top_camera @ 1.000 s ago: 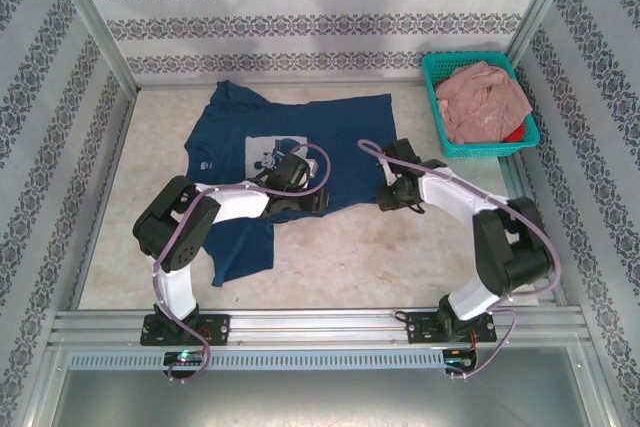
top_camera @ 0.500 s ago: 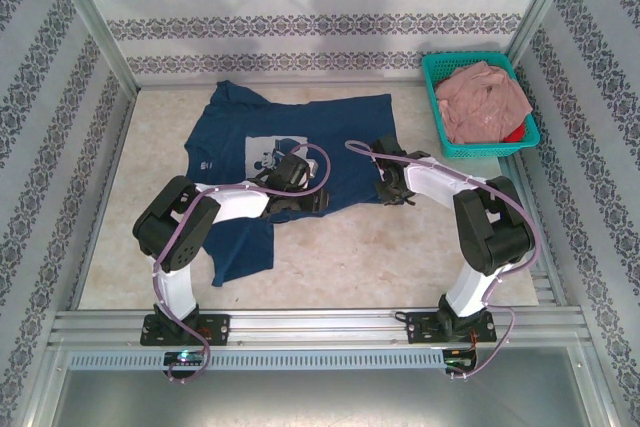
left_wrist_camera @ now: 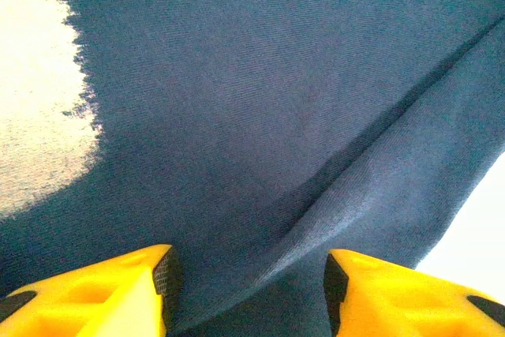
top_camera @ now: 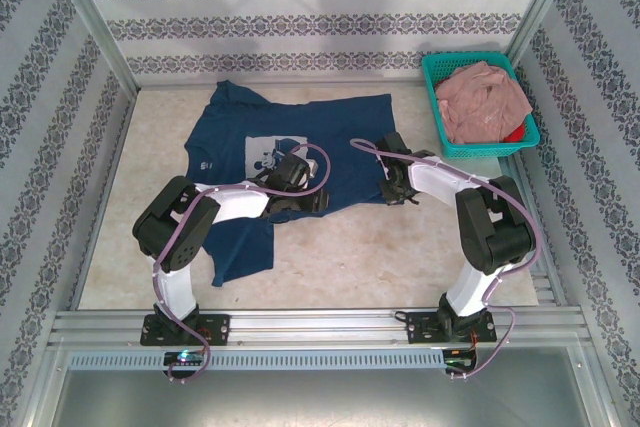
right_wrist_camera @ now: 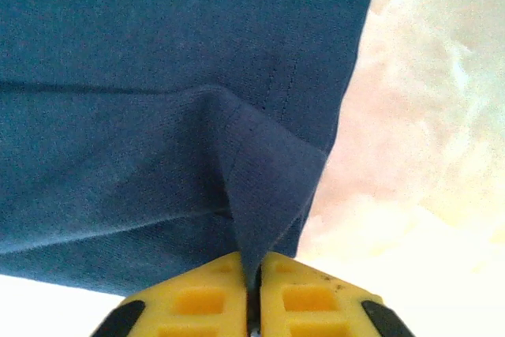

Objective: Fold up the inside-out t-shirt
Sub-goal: Smooth out the T-shirt at the center of the table.

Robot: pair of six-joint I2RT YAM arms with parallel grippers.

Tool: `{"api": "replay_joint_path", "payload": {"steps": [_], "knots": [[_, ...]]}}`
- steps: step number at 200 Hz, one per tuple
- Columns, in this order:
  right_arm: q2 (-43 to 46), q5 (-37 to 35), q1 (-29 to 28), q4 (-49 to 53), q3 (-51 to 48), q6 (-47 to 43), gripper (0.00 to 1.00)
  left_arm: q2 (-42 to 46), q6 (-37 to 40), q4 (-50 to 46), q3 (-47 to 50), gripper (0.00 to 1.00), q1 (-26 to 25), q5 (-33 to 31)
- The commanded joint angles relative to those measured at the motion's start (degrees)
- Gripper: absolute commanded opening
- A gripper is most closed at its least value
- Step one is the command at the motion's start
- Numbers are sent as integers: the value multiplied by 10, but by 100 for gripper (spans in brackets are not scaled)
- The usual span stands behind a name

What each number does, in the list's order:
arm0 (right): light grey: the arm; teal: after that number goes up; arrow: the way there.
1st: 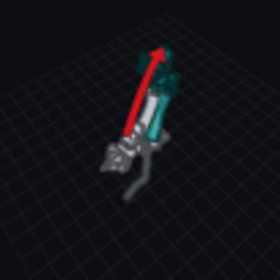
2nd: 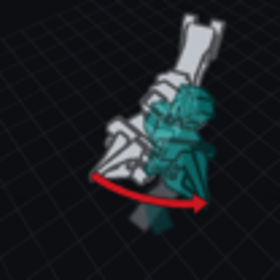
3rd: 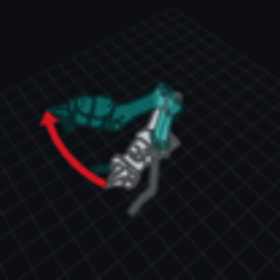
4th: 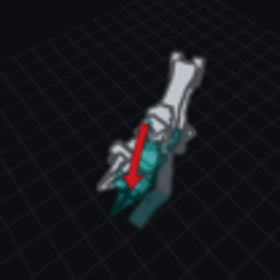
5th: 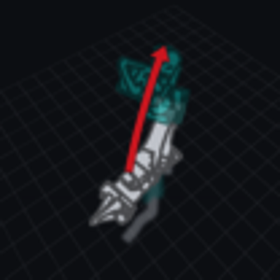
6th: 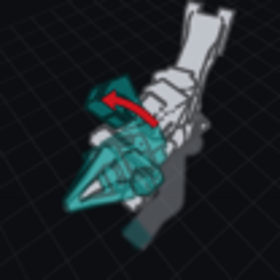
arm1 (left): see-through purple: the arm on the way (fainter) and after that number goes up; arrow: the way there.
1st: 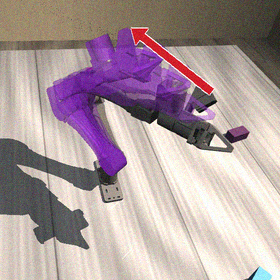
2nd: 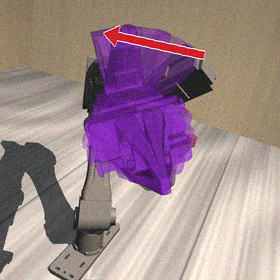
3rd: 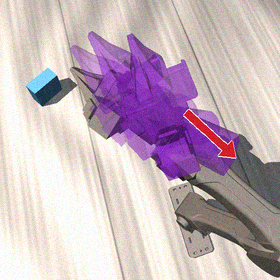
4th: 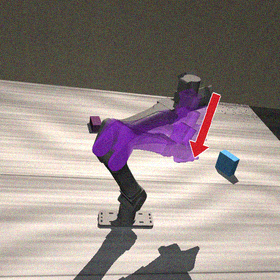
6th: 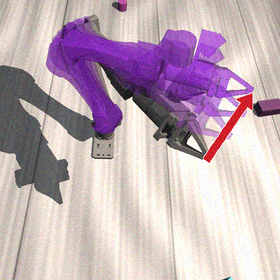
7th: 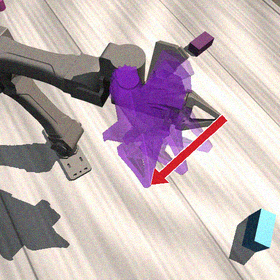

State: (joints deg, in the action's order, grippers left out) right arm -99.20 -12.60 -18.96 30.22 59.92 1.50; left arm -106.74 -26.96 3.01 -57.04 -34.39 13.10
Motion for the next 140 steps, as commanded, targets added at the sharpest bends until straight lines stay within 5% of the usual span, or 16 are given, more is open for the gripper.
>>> {"api": "replay_joint_path", "payload": {"steps": [1, 66, 112, 140], "knots": [[29, 9, 13, 2, -9, 5, 0, -5, 1, -100, 18, 54, 6, 0], [153, 165, 61, -33, -64, 61, 0, 191, -23, -192, 22, 77, -2, -18], [171, 174, 63, -40, -59, 57, 0, 411, -154, -502, 127, 78, -1, -148], [168, 203, 61, -53, -55, 61, 0, 491, -267, -610, 189, 78, -1, -147]]}}
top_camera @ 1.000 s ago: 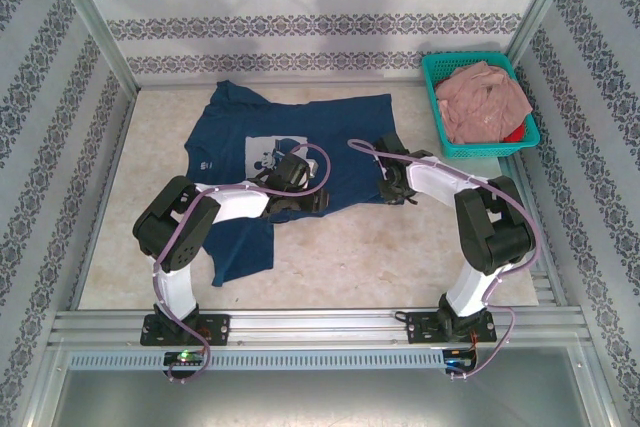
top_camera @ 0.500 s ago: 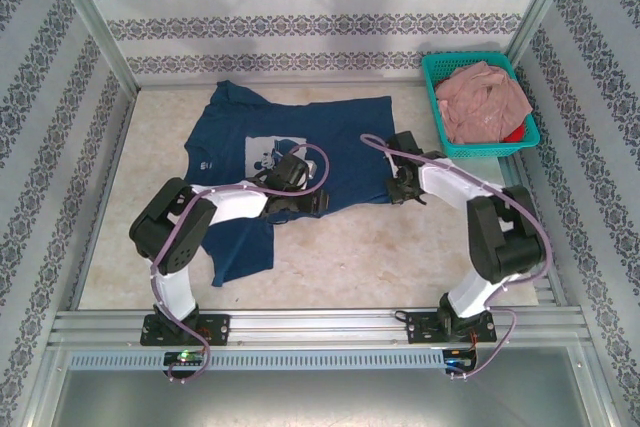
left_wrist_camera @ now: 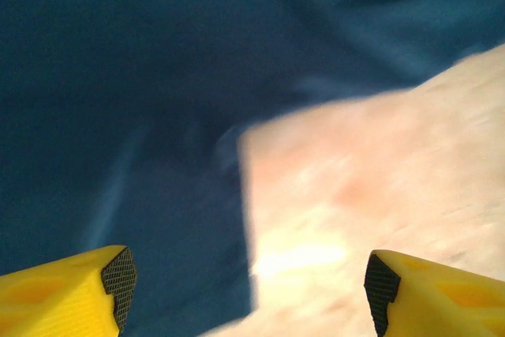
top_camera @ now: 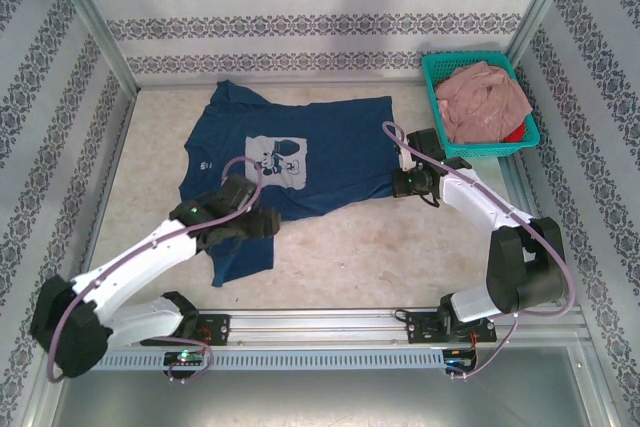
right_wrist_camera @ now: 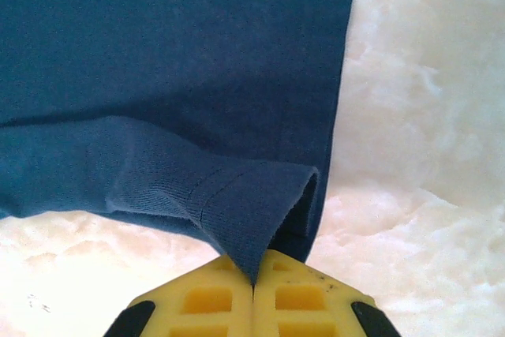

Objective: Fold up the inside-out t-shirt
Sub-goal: Turn over the T-shirt at the center of the table.

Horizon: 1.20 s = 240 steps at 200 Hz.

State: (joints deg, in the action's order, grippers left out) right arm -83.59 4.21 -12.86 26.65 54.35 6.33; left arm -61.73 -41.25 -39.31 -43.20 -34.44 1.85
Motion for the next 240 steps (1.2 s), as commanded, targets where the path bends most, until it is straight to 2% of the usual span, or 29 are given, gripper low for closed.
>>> {"api": "replay_joint_path", "payload": {"steps": [1, 19, 45, 71, 87, 126, 149, 168, 195, 223, 240], "knots": [[12, 35, 0, -17, 1, 13, 0, 44, -128, -189, 54, 78, 0, -33], [14, 41, -1, -22, 1, 11, 0, 78, -173, -211, 88, 80, 0, -20], [22, 53, -2, -24, -2, 11, 0, 88, -195, -215, 95, 84, 0, -55], [28, 49, -3, -26, -7, 11, 0, 57, -171, -139, 134, 83, 30, -32], [28, 50, -4, -24, -7, 11, 0, 31, -150, -80, 156, 75, 49, -2], [42, 27, -7, -8, -13, 16, 0, -10, -103, -26, 152, 40, 60, 17], [58, 13, -2, -11, -22, 23, 0, 9, -79, -26, 141, 22, 60, 4], [64, 13, 6, -23, -25, 31, 0, 35, -63, -25, 130, 0, 61, -17], [81, 37, 26, -27, -6, 38, 0, 92, -29, -21, 81, 0, 61, -31], [164, 29, 41, -3, 55, 21, 0, 151, 32, -68, -91, 0, 61, -118], [222, 18, 42, 20, 97, 15, 0, 193, 75, -54, -184, 0, 61, -166]]}}
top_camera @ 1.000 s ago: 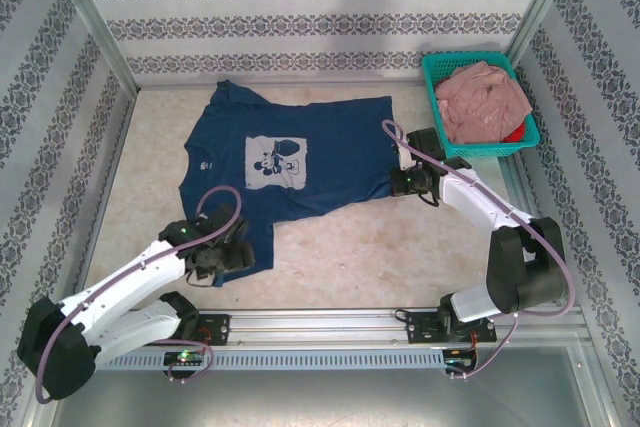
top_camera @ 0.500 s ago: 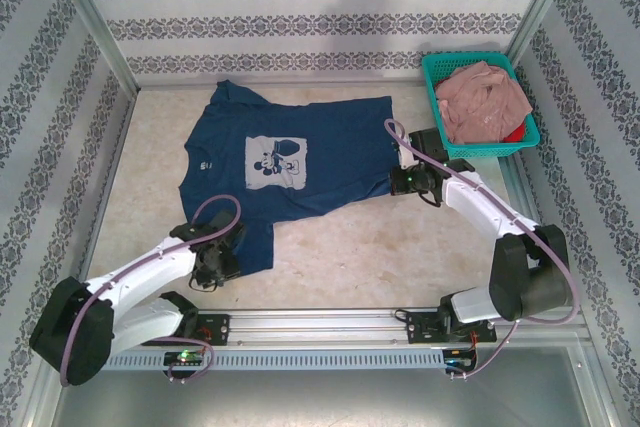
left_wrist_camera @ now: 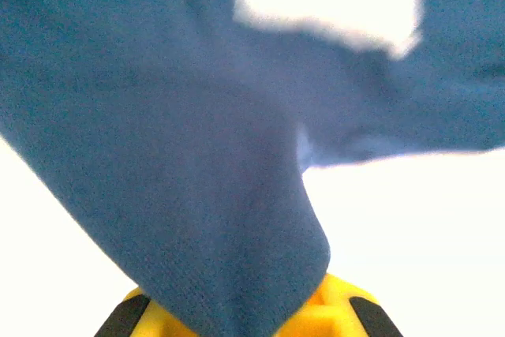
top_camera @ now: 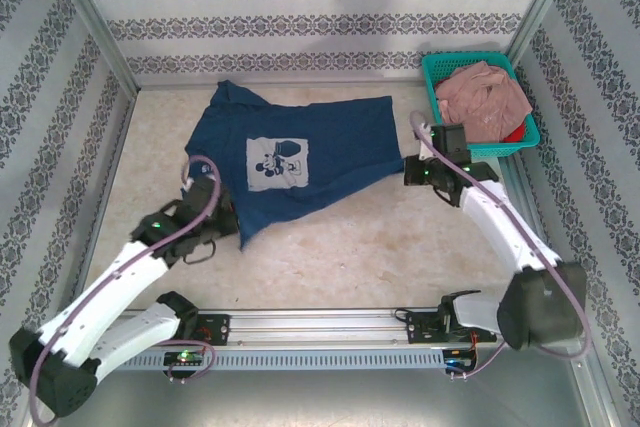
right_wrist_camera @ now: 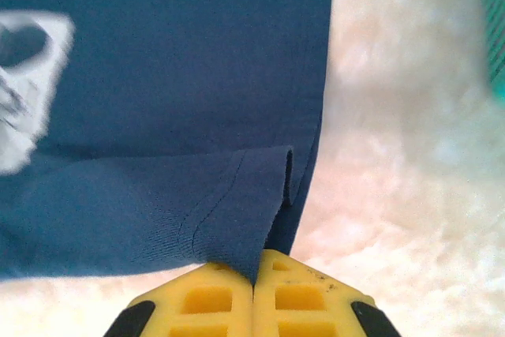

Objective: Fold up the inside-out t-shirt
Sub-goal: Turn over the T-shirt at the center of the table.

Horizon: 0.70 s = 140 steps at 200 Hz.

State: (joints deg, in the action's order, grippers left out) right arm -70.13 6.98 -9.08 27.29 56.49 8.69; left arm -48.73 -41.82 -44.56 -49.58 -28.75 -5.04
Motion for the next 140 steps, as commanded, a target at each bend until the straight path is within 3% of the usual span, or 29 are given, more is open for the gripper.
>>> {"api": "replay_joint_path", "payload": {"steps": [1, 24, 88, 118, 140], "knots": [[91, -10, 4, 15, 77, -8, 0, 64, 84, 0, -125, 0, 5, -98], [166, -19, 3, 35, 145, -2, 0, 82, 157, 33, -248, 0, 5, -126], [260, -49, 0, 136, 366, -15, 0, -19, 288, -14, -601, 0, 4, -126], [245, -67, 0, 144, 406, -29, 0, -128, 359, -45, -727, 0, 4, -232], [208, -75, 0, 119, 390, -39, 0, -220, 394, -45, -787, 0, 10, -262]]}}
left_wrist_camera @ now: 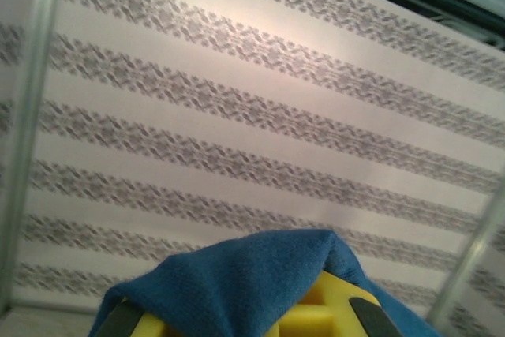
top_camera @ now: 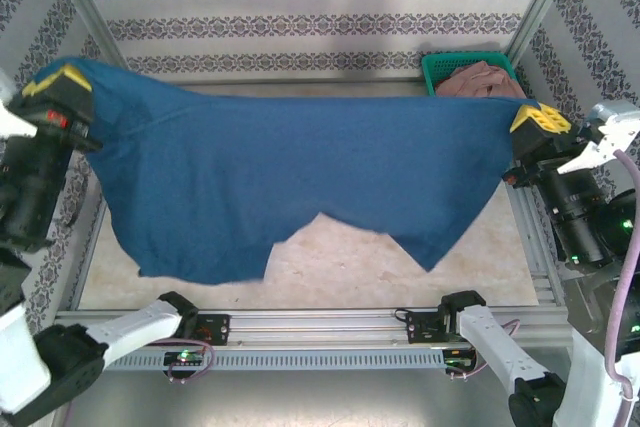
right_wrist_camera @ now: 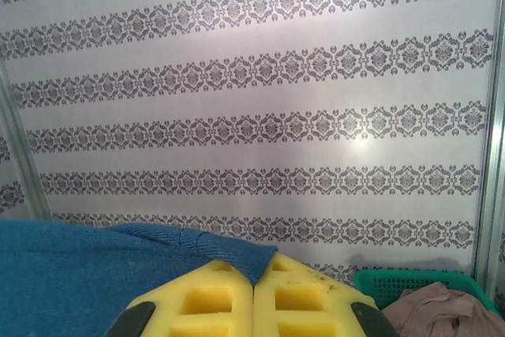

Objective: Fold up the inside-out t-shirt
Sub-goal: Turn over the T-shirt at the center of the table.

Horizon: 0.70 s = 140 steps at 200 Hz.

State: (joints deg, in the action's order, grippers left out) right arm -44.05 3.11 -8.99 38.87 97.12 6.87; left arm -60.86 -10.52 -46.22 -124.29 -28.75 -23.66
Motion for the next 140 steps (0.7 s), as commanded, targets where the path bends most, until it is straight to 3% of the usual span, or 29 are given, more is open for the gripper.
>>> {"api": "replay_joint_path", "payload": {"steps": [1, 9, 30, 64, 90, 97, 108, 119, 129, 140], "knots": [[-54, -37, -1, 1, -18, -21, 0, -103, 82, -27, -42, 0, 12, -76], [-72, -44, 0, -18, -32, -24, 0, -133, 76, -31, -59, 0, 36, -62], [-135, -54, -1, -68, -69, -35, 0, -224, 4, -56, -73, 0, 169, 72], [-305, -56, -3, -190, -128, -34, 0, -348, -24, 70, 84, 0, 235, 141], [-518, -88, -9, -259, -69, -39, 0, -539, -29, 98, 35, 0, 260, 185], [-588, -99, -8, -267, -23, -33, 0, -599, -31, 93, -15, 5, 263, 196], [-694, -98, -2, -269, 65, -15, 9, -705, -42, 83, -118, 21, 269, 200], [-805, -105, 2, -248, 176, 4, 23, -825, -56, 37, -285, 29, 275, 223], [-889, -90, 9, -203, 287, 18, 30, -921, -74, 14, -426, 43, 280, 238], [-936, -79, 10, -157, 358, 21, 36, -956, -106, 39, -455, 61, 288, 270]]}}
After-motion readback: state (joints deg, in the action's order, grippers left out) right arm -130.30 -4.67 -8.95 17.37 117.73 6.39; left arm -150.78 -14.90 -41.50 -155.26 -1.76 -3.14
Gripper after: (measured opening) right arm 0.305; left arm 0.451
